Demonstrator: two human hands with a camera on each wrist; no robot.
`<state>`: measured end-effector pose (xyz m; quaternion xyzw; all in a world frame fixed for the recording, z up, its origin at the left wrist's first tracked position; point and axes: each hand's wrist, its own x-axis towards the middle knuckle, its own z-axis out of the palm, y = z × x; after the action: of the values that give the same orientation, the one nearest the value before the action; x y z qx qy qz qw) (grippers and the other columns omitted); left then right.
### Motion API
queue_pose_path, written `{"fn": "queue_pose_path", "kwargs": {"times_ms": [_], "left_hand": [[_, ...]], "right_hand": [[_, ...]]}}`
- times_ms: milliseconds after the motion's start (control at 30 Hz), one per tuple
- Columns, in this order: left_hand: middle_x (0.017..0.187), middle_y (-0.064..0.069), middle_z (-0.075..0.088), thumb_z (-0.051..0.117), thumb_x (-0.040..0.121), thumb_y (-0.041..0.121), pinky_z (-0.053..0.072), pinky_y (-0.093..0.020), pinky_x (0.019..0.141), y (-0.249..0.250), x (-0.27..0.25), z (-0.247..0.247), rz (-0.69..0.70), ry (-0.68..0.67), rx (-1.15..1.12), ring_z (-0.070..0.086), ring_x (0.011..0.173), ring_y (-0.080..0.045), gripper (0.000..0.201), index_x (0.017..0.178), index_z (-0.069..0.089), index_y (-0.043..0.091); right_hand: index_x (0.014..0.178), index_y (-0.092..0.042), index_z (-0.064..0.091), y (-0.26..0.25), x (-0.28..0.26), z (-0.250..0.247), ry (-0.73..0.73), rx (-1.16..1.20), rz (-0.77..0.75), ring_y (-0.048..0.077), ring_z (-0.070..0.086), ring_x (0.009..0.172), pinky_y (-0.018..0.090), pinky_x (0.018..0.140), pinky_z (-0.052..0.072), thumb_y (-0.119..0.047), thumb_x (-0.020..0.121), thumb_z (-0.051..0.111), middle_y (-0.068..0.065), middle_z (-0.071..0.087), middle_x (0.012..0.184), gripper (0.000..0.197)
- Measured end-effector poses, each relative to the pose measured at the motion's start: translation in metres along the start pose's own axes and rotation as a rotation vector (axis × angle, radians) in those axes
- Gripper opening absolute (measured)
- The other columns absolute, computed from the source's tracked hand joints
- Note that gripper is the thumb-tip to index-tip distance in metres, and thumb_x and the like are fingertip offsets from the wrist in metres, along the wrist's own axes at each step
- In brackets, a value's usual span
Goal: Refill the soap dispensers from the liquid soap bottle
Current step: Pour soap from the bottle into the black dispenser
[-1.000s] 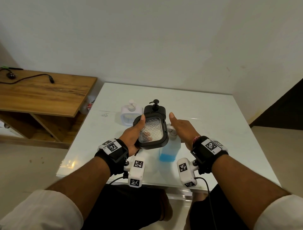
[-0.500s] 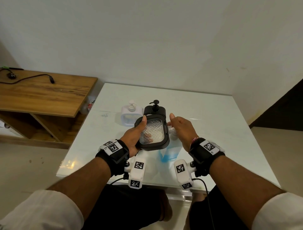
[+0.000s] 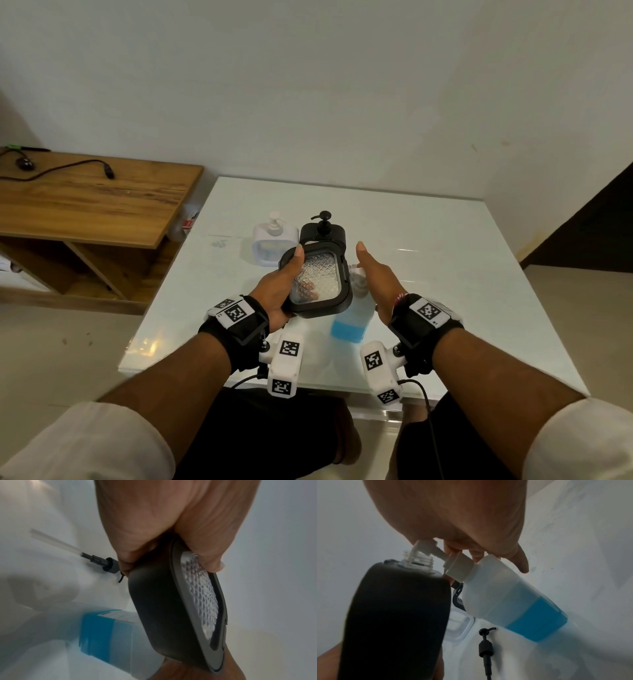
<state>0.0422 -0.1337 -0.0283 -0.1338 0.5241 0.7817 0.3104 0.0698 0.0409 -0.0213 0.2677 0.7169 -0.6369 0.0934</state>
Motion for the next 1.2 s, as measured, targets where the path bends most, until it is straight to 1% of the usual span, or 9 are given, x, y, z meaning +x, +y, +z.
{"fn": "queue_pose_path", "kwargs": {"times_ms": [100, 200, 333, 433, 533, 700, 767, 967, 1200], "left_hand": [[0.098, -0.003, 0.08, 0.052, 0.101, 0.05, 0.061, -0.033, 0.071, 0.0, 0.001, 0.0, 0.002, -0.006, -0.004, 0.077, 0.085, -0.017, 0.039, 0.115, 0.068, 0.018], [0.094, -0.002, 0.08, 0.051, 0.102, 0.048, 0.062, -0.031, 0.067, 0.0, 0.001, 0.0, 0.009, -0.011, -0.001, 0.078, 0.08, -0.016, 0.036, 0.112, 0.067, 0.018], [0.096, -0.003, 0.08, 0.052, 0.101, 0.05, 0.06, -0.032, 0.068, -0.001, 0.0, 0.0, 0.006, -0.005, 0.011, 0.078, 0.082, -0.017, 0.037, 0.113, 0.068, 0.018], [0.096, -0.003, 0.08, 0.053, 0.1, 0.051, 0.06, -0.032, 0.068, -0.001, -0.001, 0.0, 0.005, 0.001, 0.02, 0.077, 0.083, -0.017, 0.038, 0.112, 0.068, 0.018], [0.1, -0.004, 0.08, 0.055, 0.098, 0.051, 0.061, -0.033, 0.069, -0.002, -0.003, 0.001, 0.002, 0.022, 0.022, 0.077, 0.087, -0.018, 0.039, 0.115, 0.068, 0.018], [0.12, -0.01, 0.075, 0.059, 0.095, 0.053, 0.064, -0.033, 0.069, -0.001, -0.006, 0.003, 0.012, 0.04, 0.02, 0.074, 0.099, -0.023, 0.051, 0.13, 0.064, 0.016], [0.12, -0.01, 0.075, 0.059, 0.095, 0.053, 0.063, -0.035, 0.073, -0.001, -0.005, 0.002, 0.015, 0.035, 0.017, 0.074, 0.101, -0.024, 0.051, 0.129, 0.065, 0.016], [0.127, -0.012, 0.072, 0.066, 0.077, 0.057, 0.055, -0.046, 0.1, -0.003, -0.002, 0.001, 0.034, 0.027, 0.025, 0.068, 0.118, -0.03, 0.069, 0.131, 0.064, 0.014], [0.12, -0.01, 0.075, 0.062, 0.088, 0.053, 0.059, -0.041, 0.09, -0.005, 0.002, 0.001, 0.018, 0.017, 0.013, 0.072, 0.109, -0.026, 0.058, 0.13, 0.065, 0.014]], "right_hand": [[0.075, -0.002, 0.058, -0.005, -0.01, 0.0, -0.007, -0.015, -0.014, 0.039, 0.061, 0.092, 0.056, 0.106, 0.039, -0.078, 0.085, 0.036, 0.033, 0.062, 0.102, 0.079], [0.068, -0.014, 0.054, -0.011, -0.02, -0.004, -0.007, -0.028, 0.023, 0.048, 0.049, 0.121, 0.052, 0.102, 0.038, -0.07, 0.091, 0.035, 0.032, 0.049, 0.132, 0.064], [0.083, -0.023, 0.064, -0.014, -0.024, -0.007, 0.022, -0.01, 0.058, 0.036, 0.055, 0.113, 0.045, 0.093, 0.038, -0.065, 0.094, 0.037, 0.023, 0.054, 0.135, 0.051], [0.124, 0.002, 0.058, -0.013, -0.021, -0.01, 0.082, -0.033, 0.126, 0.038, 0.044, 0.13, 0.053, 0.104, 0.037, -0.067, 0.092, 0.038, 0.024, 0.049, 0.14, 0.078], [0.142, -0.014, 0.044, -0.007, -0.016, -0.011, 0.007, 0.05, 0.247, 0.041, 0.044, 0.13, 0.062, 0.098, 0.041, -0.085, 0.075, 0.042, 0.013, 0.045, 0.146, 0.099], [0.142, -0.028, 0.043, -0.002, -0.015, -0.009, -0.126, 0.161, 0.256, 0.043, 0.051, 0.122, 0.066, 0.092, 0.044, -0.096, 0.052, 0.05, 0.004, 0.046, 0.143, 0.113], [0.141, -0.028, 0.043, -0.002, -0.016, -0.009, -0.125, 0.171, 0.232, 0.04, 0.052, 0.122, 0.064, 0.095, 0.045, -0.091, 0.059, 0.053, 0.002, 0.045, 0.139, 0.104], [0.134, -0.034, 0.052, 0.007, -0.009, -0.008, -0.151, 0.154, 0.255, 0.039, 0.054, 0.121, 0.06, 0.084, 0.052, -0.095, 0.036, 0.064, 0.01, 0.048, 0.144, 0.117], [0.136, -0.028, 0.05, 0.01, -0.007, -0.013, -0.107, 0.224, 0.217, 0.039, 0.059, 0.111, 0.057, 0.08, 0.056, -0.085, 0.051, 0.068, 0.011, 0.05, 0.137, 0.104]]}}
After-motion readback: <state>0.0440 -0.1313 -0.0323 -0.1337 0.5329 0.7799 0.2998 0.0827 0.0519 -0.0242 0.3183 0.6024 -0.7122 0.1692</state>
